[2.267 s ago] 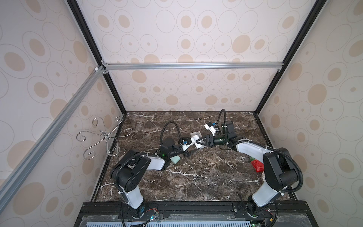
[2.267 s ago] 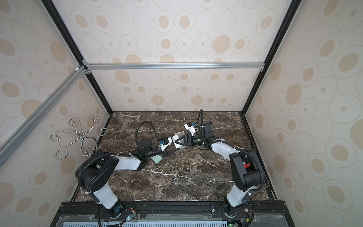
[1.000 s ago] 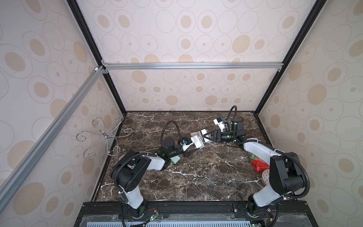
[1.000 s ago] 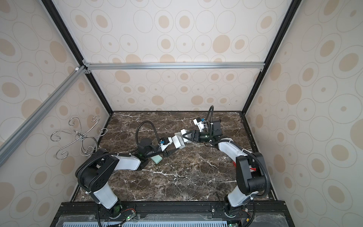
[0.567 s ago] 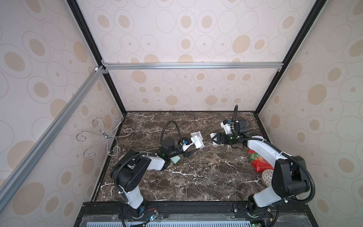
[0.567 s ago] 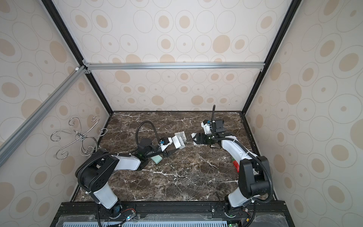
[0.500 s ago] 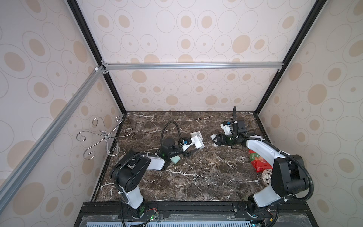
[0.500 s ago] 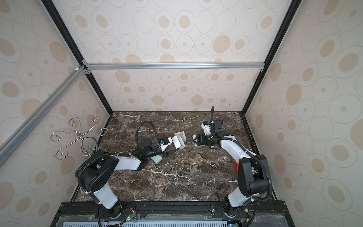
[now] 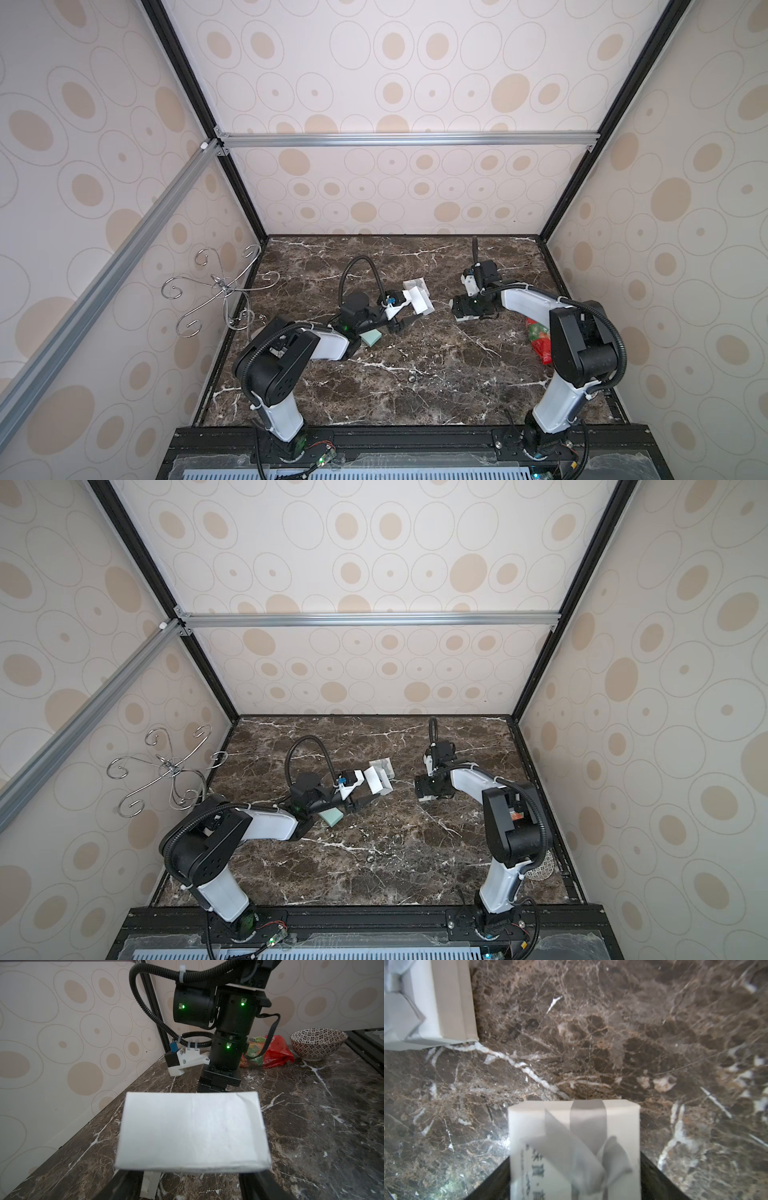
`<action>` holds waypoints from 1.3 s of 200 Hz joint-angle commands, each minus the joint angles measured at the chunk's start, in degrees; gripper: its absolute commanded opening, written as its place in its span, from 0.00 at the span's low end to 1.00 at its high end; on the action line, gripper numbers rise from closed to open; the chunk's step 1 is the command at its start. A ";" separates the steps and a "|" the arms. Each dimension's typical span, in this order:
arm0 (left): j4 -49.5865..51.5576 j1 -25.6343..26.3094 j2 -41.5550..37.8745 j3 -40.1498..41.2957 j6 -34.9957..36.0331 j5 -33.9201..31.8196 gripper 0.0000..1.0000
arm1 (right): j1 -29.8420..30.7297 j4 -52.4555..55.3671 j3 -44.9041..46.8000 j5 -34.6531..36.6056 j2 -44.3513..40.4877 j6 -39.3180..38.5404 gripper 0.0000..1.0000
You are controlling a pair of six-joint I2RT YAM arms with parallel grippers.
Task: Take the rings out of the lift-off lid box
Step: Place the lid at the center of the board, then place the jewelry box at the center of the board.
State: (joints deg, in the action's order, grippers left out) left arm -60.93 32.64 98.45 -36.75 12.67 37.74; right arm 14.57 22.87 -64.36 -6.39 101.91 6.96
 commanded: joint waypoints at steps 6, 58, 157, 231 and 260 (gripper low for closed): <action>-3.48 0.28 -0.84 0.10 -1.10 1.62 0.69 | 0.37 2.09 -2.24 1.84 1.55 -0.46 0.83; -3.71 0.28 -1.00 0.10 -1.15 2.12 0.69 | 0.35 3.10 -2.19 1.58 -1.11 -0.23 0.86; -9.02 0.32 -0.52 1.14 -4.22 4.70 0.69 | -1.56 -15.12 6.23 -45.29 -17.21 8.94 0.73; -8.51 0.40 -0.63 0.20 -4.40 5.07 0.69 | -1.34 -29.15 10.79 -52.62 -13.60 19.20 0.48; -8.42 0.36 -0.37 -0.09 -4.40 5.00 0.69 | -0.87 -30.04 11.18 -52.51 -12.59 19.90 0.41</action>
State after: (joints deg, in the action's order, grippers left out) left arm -66.83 32.64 98.45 -35.27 8.75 41.82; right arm 13.23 -3.62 -54.00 -56.88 88.03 24.99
